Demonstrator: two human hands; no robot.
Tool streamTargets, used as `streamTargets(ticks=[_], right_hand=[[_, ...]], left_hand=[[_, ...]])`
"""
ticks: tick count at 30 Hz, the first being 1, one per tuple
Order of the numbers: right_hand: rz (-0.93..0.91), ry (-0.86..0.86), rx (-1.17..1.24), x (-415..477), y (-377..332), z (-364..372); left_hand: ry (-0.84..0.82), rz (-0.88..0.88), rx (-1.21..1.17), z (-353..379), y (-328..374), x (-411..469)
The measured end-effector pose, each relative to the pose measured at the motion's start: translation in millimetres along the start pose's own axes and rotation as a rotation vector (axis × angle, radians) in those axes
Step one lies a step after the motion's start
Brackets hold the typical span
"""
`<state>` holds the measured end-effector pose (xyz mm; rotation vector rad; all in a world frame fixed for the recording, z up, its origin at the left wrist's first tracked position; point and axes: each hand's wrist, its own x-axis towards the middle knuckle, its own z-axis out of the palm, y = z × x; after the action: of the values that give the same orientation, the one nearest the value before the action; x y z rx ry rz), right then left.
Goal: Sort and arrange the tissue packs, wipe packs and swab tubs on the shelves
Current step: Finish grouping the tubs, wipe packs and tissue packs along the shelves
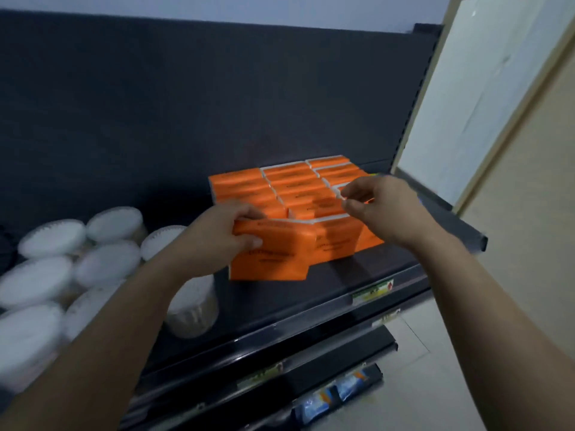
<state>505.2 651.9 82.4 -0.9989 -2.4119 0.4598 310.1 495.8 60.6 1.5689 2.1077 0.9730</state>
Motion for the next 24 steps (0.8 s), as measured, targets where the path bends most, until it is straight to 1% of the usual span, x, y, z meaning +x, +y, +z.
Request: streamTargets(ticks=[3,7,10,13,16,18,22,24], right_hand=[[-0.087,-0.044,0.027,11.8,16.3,-3.8],[-0.178,-0.064,0.053,20.3,40.3,-10.6],[-0.214,-0.104,0.077,23.8,55.5,-11.6],[-0.207,-0.140,0.076,28.7,65.7,-11.5],[-0.198,-0.159,0.087,34.7,71.0,-12.4],[-0.193,-0.158,0.102,38.0,74.0,-13.8],[-0.169,-0.118,0.070,49.4,84.9,-16.6],[-0.139,-0.108,0.047,57.5,95.0,-20.1]], left_hand=[[0.043,-0.082,0.146,22.2,-0.1,1.8],[0.211,-0.178,0.319,44.8,2.5,3.3],[0.297,-0.258,0.325,57.7,4.7,-0.7],[0.356,-0.335,0.370,67.8,2.3,-2.4],[0.424,-0.355,0.393,71.3,2.2,2.4],[0.379,-0.388,0.441,71.2,5.7,6.6],[0.195,-0.483,0.578,63.5,17.7,14.1],[0.173,-0.475,0.594,57.2,26.5,20.3]])
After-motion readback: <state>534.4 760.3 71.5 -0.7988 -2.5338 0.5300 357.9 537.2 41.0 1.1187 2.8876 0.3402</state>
